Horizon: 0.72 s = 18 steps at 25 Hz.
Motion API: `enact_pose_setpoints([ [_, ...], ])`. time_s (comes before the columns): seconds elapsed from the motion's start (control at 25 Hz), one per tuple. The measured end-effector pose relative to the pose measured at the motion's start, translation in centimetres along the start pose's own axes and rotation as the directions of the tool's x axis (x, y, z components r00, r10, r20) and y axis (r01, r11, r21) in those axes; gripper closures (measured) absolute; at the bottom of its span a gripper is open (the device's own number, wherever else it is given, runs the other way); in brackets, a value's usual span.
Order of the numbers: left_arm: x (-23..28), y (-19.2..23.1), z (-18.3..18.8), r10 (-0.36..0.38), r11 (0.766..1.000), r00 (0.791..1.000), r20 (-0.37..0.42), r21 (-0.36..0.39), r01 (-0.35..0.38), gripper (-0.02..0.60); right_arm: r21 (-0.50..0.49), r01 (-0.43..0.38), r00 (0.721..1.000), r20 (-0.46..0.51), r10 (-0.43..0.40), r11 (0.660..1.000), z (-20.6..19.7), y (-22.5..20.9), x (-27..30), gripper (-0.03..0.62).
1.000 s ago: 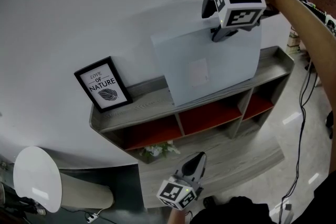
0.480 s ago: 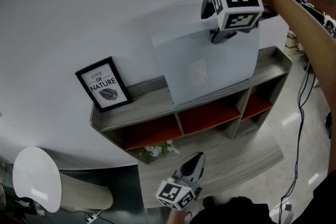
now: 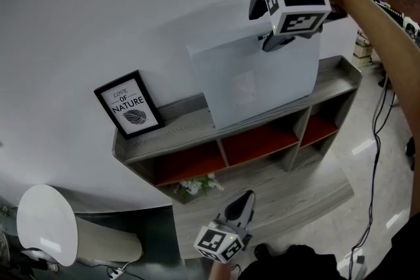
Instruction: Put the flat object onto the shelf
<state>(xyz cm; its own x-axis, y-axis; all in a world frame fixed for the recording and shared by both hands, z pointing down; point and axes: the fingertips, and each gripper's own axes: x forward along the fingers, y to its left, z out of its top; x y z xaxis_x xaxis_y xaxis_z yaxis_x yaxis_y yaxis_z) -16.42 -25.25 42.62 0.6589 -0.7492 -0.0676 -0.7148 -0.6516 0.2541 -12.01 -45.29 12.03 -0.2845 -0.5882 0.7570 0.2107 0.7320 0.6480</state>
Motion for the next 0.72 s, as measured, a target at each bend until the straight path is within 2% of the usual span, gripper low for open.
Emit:
enact_pose_setpoints([
  [0.36, -0.3, -1.4, -0.7, 0.004, 1.000, 1.000, -0.010, -0.009, -0.005, 0.569, -0.048, 0.028, 0.997, 0.069, -0.024, 0.998, 0.2, 3.5, -3.0, 0.309],
  [0.72, 0.2, -4.4, -1.7, 0.020, 1.000, 0.999, -0.025, -0.001, -0.020, 0.569, -0.098, 0.068, 0.979, 0.198, -0.048, 0.993, -1.1, 12.2, -4.9, 0.309],
])
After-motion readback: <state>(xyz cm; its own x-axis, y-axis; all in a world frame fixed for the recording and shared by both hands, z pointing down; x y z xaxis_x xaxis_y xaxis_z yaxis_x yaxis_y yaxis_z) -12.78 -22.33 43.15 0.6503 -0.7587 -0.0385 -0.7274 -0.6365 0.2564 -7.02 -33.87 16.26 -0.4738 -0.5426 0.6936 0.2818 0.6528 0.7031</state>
